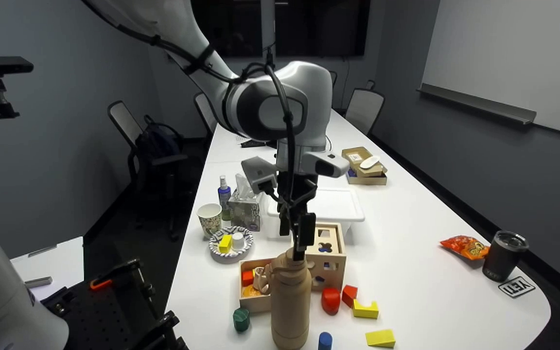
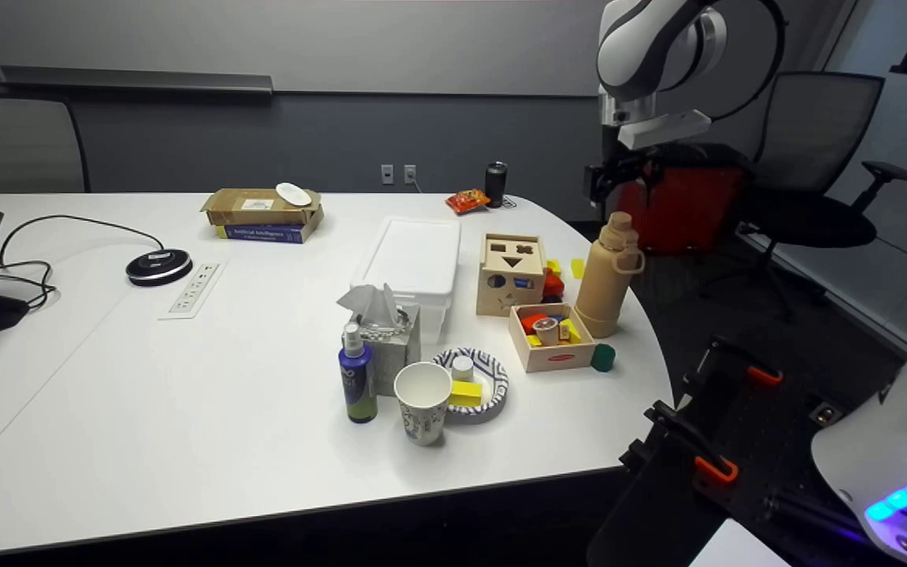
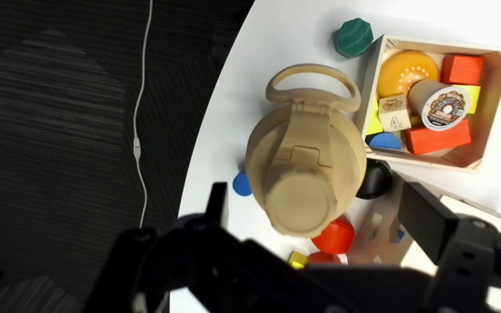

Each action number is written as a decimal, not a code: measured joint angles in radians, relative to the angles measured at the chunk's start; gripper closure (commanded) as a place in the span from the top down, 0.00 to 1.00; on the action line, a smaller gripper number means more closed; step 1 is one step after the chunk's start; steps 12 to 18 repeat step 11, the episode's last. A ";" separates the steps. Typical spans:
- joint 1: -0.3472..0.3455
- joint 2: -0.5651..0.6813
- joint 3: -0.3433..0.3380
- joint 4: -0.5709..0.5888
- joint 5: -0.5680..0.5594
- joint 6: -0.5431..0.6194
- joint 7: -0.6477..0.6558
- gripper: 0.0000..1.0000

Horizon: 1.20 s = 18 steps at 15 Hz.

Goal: Rotate the lid of the bottle anticlockwise

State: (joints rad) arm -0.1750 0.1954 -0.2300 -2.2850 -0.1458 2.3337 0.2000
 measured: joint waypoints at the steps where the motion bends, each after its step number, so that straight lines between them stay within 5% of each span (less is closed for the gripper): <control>1: 0.000 -0.034 0.000 0.002 -0.003 -0.025 0.000 1.00; 9: 0.000 -0.317 0.012 0.010 -0.026 -0.195 -0.005 1.00; 18: 0.000 -0.347 0.019 0.010 -0.026 -0.208 -0.005 1.00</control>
